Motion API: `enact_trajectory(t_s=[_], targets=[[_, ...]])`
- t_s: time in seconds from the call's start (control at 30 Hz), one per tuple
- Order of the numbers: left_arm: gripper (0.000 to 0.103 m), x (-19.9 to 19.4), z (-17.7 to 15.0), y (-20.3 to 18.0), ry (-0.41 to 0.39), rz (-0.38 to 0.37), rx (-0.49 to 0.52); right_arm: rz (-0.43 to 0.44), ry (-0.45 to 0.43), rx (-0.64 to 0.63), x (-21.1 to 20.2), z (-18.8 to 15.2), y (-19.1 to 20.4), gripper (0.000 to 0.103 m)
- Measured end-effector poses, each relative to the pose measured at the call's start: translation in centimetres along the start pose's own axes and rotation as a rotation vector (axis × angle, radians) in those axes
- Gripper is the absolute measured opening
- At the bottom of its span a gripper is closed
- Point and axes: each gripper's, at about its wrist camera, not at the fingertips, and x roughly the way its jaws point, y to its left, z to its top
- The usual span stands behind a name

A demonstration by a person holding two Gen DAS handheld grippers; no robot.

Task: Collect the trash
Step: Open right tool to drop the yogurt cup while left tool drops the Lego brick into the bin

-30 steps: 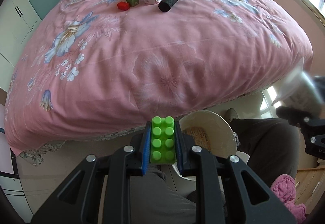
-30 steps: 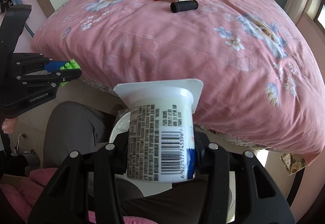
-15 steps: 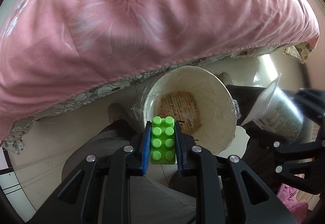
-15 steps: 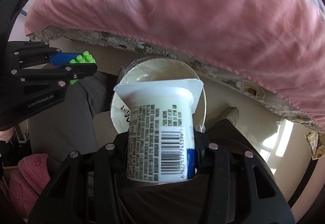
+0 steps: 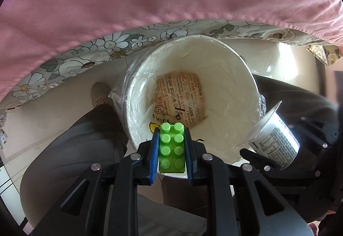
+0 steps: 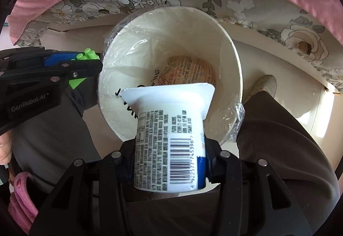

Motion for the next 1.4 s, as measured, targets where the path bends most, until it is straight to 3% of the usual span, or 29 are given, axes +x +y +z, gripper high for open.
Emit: enact_trajectory(t_s=[0.63,0.67,0.7,0.77,0.8,1.4], targets=[[0.024,9.1,1.8,0.6,0.166,-0.052,-0.053,-0.017,0.136,0.049,8.6,2.7,-0.8,0.048],[0.025,9.3,1.9,0.6,0.17,-0.051,-0.056,-0.022,0.143,0.048,8.9,2.8,-0.8,0.048],[0.033,9.6,1.9,0.7,0.175,-0.05,-0.061,-0.024,0.154,0.046,9.3,3.1,-0.8,0.049],[0.049,9.5,2.1,0.8,0.175,-0.055,-0.074,-0.029,0.172,0.04,9.8,3.4,-0.7,0.054],[0.051,9.5,2.1,0.8,0.171,-0.055,-0.08,-0.036,0.171,0.037,9.8,3.4,-0.7,0.054],[0.052,7.5,1.3,0.7,0.132,-0.048,-0.083,-0.081,0.117,0.008,7.9,2.2,0.0,0.055]])
